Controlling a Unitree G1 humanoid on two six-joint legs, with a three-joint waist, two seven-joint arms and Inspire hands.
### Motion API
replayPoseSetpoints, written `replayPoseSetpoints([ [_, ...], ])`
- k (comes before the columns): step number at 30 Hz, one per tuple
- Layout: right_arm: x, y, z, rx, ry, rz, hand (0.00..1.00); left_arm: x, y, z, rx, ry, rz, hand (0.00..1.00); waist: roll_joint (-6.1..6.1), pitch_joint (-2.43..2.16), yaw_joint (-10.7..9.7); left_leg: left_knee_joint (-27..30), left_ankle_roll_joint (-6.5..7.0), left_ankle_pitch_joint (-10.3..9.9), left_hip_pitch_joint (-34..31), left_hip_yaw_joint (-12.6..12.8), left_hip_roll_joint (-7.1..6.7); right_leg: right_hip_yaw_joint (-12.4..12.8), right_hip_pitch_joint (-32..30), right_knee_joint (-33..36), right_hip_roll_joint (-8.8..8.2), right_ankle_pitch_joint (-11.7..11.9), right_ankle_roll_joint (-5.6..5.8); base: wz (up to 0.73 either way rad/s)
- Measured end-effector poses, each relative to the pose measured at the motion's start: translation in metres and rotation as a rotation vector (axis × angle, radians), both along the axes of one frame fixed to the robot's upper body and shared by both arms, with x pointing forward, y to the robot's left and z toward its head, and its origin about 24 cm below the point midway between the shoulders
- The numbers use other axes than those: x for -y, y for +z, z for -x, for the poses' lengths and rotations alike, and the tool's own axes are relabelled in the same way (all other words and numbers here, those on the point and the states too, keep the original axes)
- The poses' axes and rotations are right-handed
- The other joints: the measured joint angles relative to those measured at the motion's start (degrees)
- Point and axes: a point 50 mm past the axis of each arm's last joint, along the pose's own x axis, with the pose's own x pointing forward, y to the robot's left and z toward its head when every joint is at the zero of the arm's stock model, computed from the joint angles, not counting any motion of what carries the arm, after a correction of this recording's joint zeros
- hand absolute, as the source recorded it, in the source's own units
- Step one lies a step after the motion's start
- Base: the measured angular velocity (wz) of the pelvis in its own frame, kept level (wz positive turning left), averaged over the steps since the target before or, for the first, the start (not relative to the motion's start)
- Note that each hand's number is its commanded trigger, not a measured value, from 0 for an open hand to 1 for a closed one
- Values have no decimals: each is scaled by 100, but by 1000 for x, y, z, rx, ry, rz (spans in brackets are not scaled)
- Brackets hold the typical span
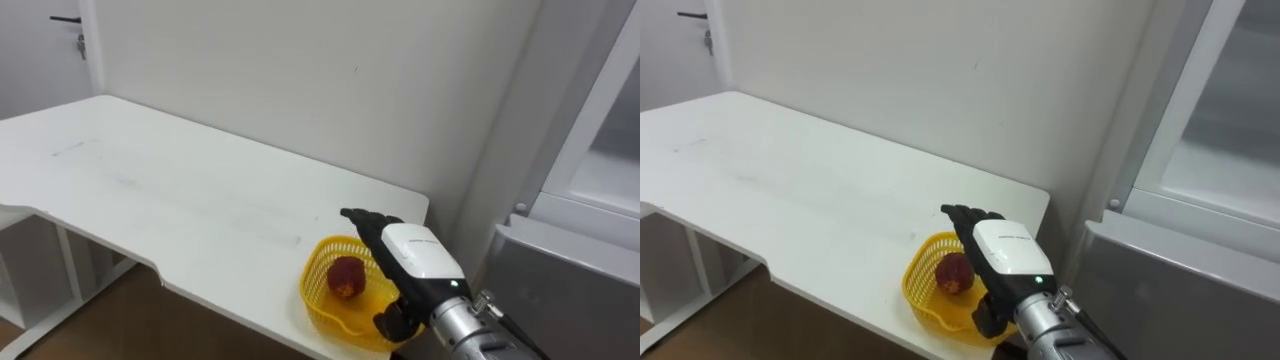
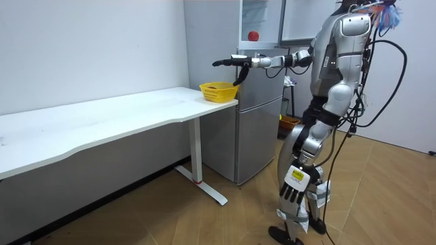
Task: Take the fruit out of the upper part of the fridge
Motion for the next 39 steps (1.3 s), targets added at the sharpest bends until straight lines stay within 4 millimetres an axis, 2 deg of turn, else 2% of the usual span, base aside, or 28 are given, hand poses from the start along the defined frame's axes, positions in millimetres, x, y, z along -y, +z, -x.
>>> replayPoseSetpoints([
  [7, 1, 1, -2, -1, -19, 2, 0, 0, 0, -1, 0, 0, 0, 0, 7, 4, -6, 34, 0, 0, 1, 32, 1, 9, -8, 4, -3, 0, 0, 0],
  [12, 1, 1, -2, -2, -19, 3, 0, 0, 0, -3, 6, -1, 0, 0, 37, 23, -7, 30, 0, 0, 0, 43, 7, 19, -24, 11, -2, 0, 0, 0],
  [16, 1, 2, -1, 1, -17, -2, 0, 0, 0, -4, 7, -3, 0, 0, 41, 20, -6, 15, 0, 0, -12, 31, 10, 40, -55, 10, 0, 0, 0, 0],
  [17, 0, 3, -1, 4, -13, -12, 0, 0, 0, -4, 7, -4, 1, 0, 18, 3, -5, 0, 0, 0, -29, 31, 10, 40, -62, 10, 1, 0, 0, 0],
  [19, 0, 4, -1, -1, -10, -37, 0, 1, 0, -4, 6, -5, 5, 0, 21, -2, 0, 0, 0, 0, -29, 31, 8, 42, -63, 11, 0, 0, 0, 0],
  [22, -3, 12, -2, 8, 3, -101, 0, 1, 0, -3, 9, 2, 5, 0, 30, -4, -5, 5, 0, 1, -4, 53, 8, 162, -60, 11, 6, 0, 0, 0],
  [23, -6, 21, -1, 37, 17, -142, 0, 0, 0, -1, 10, 3, -2, 0, 36, -2, -11, -4, 0, 1, -1, 70, 8, 185, -62, 11, 8, 0, 0, -3],
  [24, -9, 30, 1, 81, 32, -173, 0, 1, 0, 1, 9, 1, -11, 0, 62, 12, -10, -13, 0, 1, 7, 87, 10, 185, -63, 9, 9, 0, 0, -3],
  [27, -14, 53, 6, 195, 75, -239, 0, 1, -1, 2, 12, 4, -19, 0, 113, 14, -24, -25, 0, 1, 28, 113, 14, 229, -55, 4, 9, 0, 0, -1],
  [31, -21, 69, 14, 245, 133, -338, 0, 3, -2, 7, 6, 10, -17, 0, 201, 17, -67, -68, 1, 0, 126, 185, 23, 385, -39, 8, 8, 0, 0, -9],
  [33, -23, 77, 25, 252, 169, -424, 0, 4, -2, 7, 9, 14, -18, 0, 243, 20, -219, -63, 1, 0, 101, 198, 27, 402, -51, 7, 9, 0, 0, -2],
  [34, -22, 78, 29, 253, 175, -450, 0, 4, -2, 7, 10, 18, -16, 0, 254, 15, -246, -61, 2, 0, 100, 211, 26, 443, -48, 7, 8, 0, 0, -10],
  [36, -17, 80, 43, 230, 203, -560, 0, 9, -4, 15, 6, 42, -10, 0, 352, -32, -383, -67, 8, -2, 122, 306, 29, 644, -50, 7, 5, 0, 0, -20],
  [37, -15, 80, 45, 221, 206, -588, 0, 10, -5, 16, 5, 44, -11, 0, 380, -43, -441, -65, 11, -3, 132, 330, 30, 655, -51, 6, 4, 0, 0, -21],
  [39, -7, 74, 54, 184, 190, -708, 0, 15, -6, 17, 7, 50, -6, 0, 520, -62, -546, -109, 17, -2, 211, 479, 57, 843, -63, 9, 5, 0, 0, -32],
])
